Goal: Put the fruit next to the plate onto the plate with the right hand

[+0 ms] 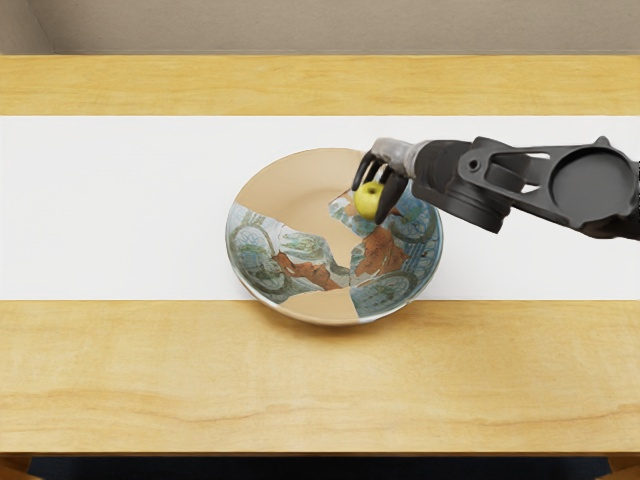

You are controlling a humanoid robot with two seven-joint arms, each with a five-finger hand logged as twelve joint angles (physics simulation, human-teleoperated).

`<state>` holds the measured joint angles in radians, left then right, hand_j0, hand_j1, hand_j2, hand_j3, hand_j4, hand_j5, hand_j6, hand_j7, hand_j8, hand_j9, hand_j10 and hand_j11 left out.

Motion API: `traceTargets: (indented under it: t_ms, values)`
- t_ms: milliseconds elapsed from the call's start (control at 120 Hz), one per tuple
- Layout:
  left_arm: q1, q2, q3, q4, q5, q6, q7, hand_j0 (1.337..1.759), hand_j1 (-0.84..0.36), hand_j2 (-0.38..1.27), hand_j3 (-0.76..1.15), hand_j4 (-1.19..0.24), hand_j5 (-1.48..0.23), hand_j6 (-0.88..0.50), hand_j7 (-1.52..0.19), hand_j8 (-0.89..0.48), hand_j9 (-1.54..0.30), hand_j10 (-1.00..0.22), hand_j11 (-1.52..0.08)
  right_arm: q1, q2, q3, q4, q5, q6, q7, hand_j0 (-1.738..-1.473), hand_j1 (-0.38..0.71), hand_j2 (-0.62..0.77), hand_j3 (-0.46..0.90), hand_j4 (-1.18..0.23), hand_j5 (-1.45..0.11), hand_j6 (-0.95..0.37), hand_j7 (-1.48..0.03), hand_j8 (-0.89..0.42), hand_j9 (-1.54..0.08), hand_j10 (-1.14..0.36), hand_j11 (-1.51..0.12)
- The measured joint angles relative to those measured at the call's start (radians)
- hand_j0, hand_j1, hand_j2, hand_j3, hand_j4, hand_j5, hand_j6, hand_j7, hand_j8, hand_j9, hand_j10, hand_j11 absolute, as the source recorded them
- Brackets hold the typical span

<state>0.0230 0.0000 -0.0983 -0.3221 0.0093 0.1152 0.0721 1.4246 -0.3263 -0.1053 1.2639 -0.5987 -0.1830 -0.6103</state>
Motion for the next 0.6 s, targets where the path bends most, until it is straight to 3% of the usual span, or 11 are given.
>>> traceTargets:
  t_ms: [25,142,250,392,500,600]
  values:
    - [0.0,0.0,0.0,0.0,0.0,0.0,0.0,1.658,0.35,0.0,0.0,0.0,0.0,0.0,0.0,0.0,0.0,0.0,0.0,-0.003,0.001,0.0,0.0,0.0,0.0,0.0,-1.658,0.28,0.25,0.0,-0.65,-0.93,-0.4,-0.88,-0.36,-0.93,-0.63,-0.94]
    - [0.0,0.0,0.0,0.0,0.0,0.0,0.0,1.658,0.35,0.0,0.0,0.0,0.0,0.0,0.0,0.0,0.0,0.0,0.0,-0.01,0.004,0.008,-0.001,0.002,0.002,0.0,-1.658,0.01,0.14,0.0,-0.37,-0.53,-0.24,-0.51,-0.21,-0.54,-0.37,-0.54]
    - [0.0,0.0,0.0,0.0,0.0,0.0,0.0,1.658,0.35,0.0,0.0,0.0,0.0,0.0,0.0,0.0,0.0,0.0,0.0,-0.008,-0.016,0.052,0.027,0.059,0.041,-0.001,-1.658,-0.13,0.08,0.0,-0.23,-0.32,-0.15,-0.31,-0.13,-0.32,-0.22,-0.33]
    - [0.0,0.0,0.0,0.0,0.0,0.0,0.0,1.658,0.35,0.0,0.0,0.0,0.0,0.0,0.0,0.0,0.0,0.0,0.0,0.018,-0.128,0.115,0.046,0.218,0.264,-0.001,-1.658,-0.23,0.04,0.0,-0.12,-0.17,-0.08,-0.16,-0.08,-0.17,-0.12,-0.17]
    - [0.0,0.0,0.0,0.0,0.0,0.0,0.0,1.658,0.35,0.0,0.0,0.0,0.0,0.0,0.0,0.0,0.0,0.0,0.0,0.031,-0.231,0.151,0.046,0.26,0.566,-0.001,-1.658,-0.27,0.02,0.0,-0.08,-0.11,-0.06,-0.11,-0.05,-0.11,-0.08,-0.11]
    - [0.0,0.0,0.0,0.0,0.0,0.0,0.0,1.658,0.35,0.0,0.0,0.0,0.0,0.0,0.0,0.0,0.0,0.0,0.0,0.051,-0.347,0.158,0.044,0.274,0.707,0.004,-1.658,-0.29,0.01,0.0,-0.06,-0.08,-0.04,-0.07,-0.04,-0.08,-0.05,-0.08]
